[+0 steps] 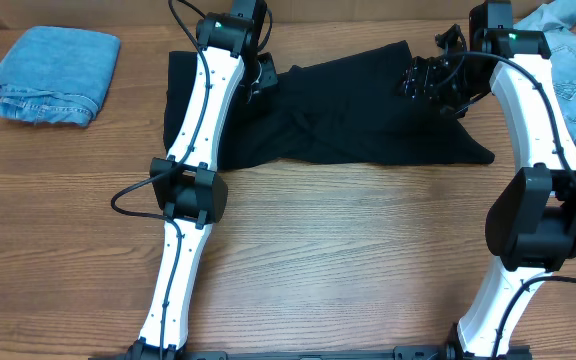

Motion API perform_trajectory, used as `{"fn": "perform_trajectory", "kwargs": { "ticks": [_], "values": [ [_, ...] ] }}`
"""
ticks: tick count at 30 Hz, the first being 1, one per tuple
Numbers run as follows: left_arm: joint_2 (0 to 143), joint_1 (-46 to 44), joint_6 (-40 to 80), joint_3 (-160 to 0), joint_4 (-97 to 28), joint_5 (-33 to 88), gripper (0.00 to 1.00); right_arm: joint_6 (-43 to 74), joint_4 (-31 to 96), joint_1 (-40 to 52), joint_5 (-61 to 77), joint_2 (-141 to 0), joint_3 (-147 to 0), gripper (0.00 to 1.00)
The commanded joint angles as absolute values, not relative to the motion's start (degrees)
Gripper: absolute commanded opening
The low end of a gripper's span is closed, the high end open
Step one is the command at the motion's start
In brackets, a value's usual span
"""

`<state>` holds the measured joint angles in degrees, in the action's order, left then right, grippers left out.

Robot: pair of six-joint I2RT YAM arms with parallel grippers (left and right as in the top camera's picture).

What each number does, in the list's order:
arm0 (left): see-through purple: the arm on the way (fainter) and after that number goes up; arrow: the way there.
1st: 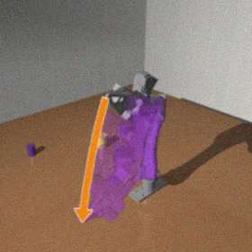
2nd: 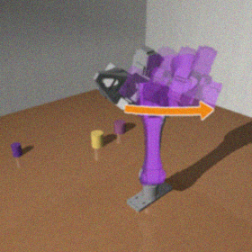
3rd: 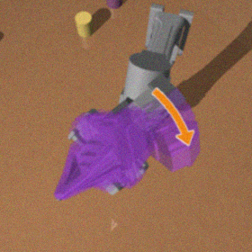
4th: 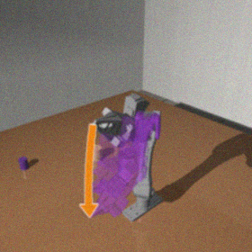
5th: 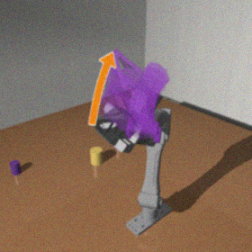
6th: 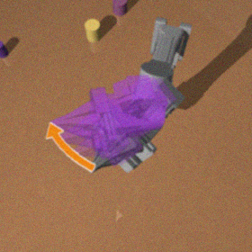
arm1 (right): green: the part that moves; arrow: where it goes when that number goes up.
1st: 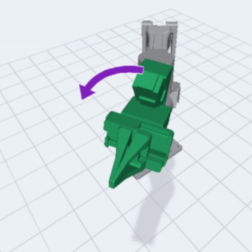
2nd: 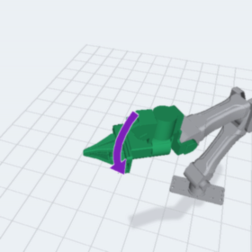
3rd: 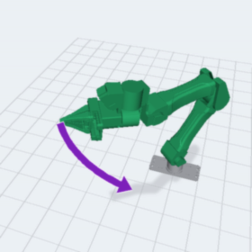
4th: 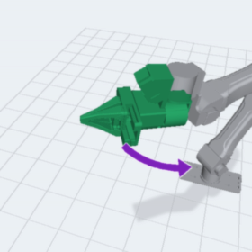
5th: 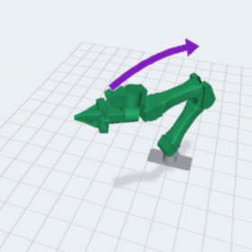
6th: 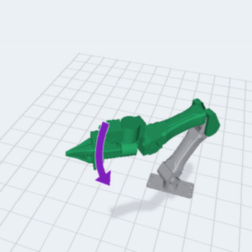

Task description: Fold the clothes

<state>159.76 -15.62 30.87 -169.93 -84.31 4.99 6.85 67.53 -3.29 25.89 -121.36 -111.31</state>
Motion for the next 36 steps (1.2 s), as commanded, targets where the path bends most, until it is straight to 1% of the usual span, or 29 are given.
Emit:
{"fn": "perform_trajectory", "kwargs": {
  "ticks": [1,6,9,12,14,16,17,18,25,36],
  "values": [
    [159.0,-15.4,34.76,-168.16,-82.0,3.42,0.54,7.03,67.44,-3.27,25.52,-120.86,-111.72,0.87],
    [159.0,-15.4,34.98,-165.4,-79.57,3.4,0.53,7.05,67.37,-3.27,25.52,-120.86,-111.72,0.87],
    [159.0,-15.4,35.18,-164.11,-78.06,3.4,0.48,7.05,67.4,-3.27,25.52,-120.86,-111.72,0.87],
    [159.0,-15.4,35.2,-163.85,-77.25,3.42,0.34,7.05,67.4,-3.27,25.52,-120.86,-111.72,0.87],
    [159.0,-15.4,35.18,-163.85,-77.3,3.42,0.19,7.05,67.44,-3.27,25.52,-120.86,-111.72,0.87],
    [158.89,-15.4,35.16,-163.89,-77.87,3.66,0.09,7.05,67.59,-3.27,25.52,-120.86,-111.72,0.87],
    [158.76,-15.4,35.11,-163.89,-78.35,3.6,0.05,7.03,67.66,-3.27,25.52,-120.86,-111.72,0.86],
    [158.43,-15.4,34.83,-164.13,-79.35,3.6,0.04,7.03,67.59,-3.27,25.47,-120.86,-111.72,0.86],
    [152.97,-15.38,30.94,-167.04,-84.2,2.96,0.04,7.05,65.19,-3.49,23.55,-120.86,-111.72,0.86],
    [137.56,-17.67,26.68,-167.37,-94.52,4.12,0.04,7.05,64.77,-3.49,21.54,-120.86,-111.72,0.87]
  ]
}}
